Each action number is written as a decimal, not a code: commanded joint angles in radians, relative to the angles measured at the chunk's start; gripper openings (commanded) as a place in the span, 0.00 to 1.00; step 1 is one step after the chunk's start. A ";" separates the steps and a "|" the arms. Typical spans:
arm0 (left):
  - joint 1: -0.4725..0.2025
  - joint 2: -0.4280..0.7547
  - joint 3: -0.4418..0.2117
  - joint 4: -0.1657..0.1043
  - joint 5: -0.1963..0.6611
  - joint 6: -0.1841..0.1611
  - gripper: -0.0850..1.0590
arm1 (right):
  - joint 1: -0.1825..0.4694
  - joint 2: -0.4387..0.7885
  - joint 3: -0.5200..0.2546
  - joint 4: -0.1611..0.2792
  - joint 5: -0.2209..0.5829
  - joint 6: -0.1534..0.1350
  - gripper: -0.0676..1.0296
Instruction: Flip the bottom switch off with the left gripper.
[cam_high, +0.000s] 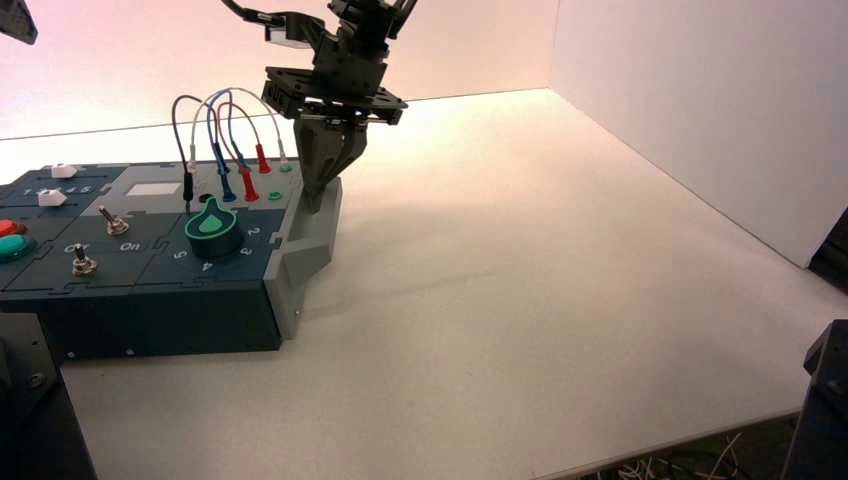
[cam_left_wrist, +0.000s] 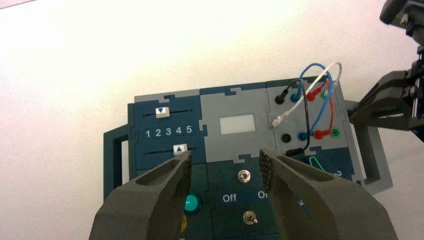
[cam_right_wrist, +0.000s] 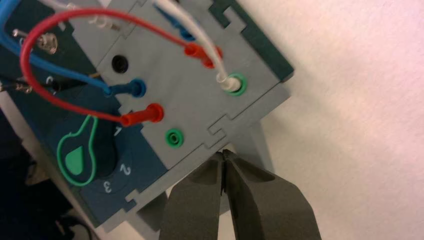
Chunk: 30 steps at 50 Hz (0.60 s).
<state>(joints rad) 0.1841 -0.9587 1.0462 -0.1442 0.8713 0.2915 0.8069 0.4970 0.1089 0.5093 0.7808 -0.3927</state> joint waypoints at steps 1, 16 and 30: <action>0.006 0.018 -0.037 0.002 0.002 -0.002 0.69 | -0.015 -0.009 -0.043 -0.005 -0.006 0.000 0.04; 0.006 0.023 -0.060 0.002 0.003 -0.002 0.69 | -0.106 -0.014 -0.043 -0.006 -0.023 0.000 0.04; 0.008 0.031 -0.060 0.002 0.012 -0.002 0.69 | -0.132 -0.009 -0.048 -0.011 -0.037 0.002 0.04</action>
<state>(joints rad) 0.1871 -0.9357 1.0186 -0.1442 0.8820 0.2915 0.7271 0.5047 0.0828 0.5093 0.7578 -0.3927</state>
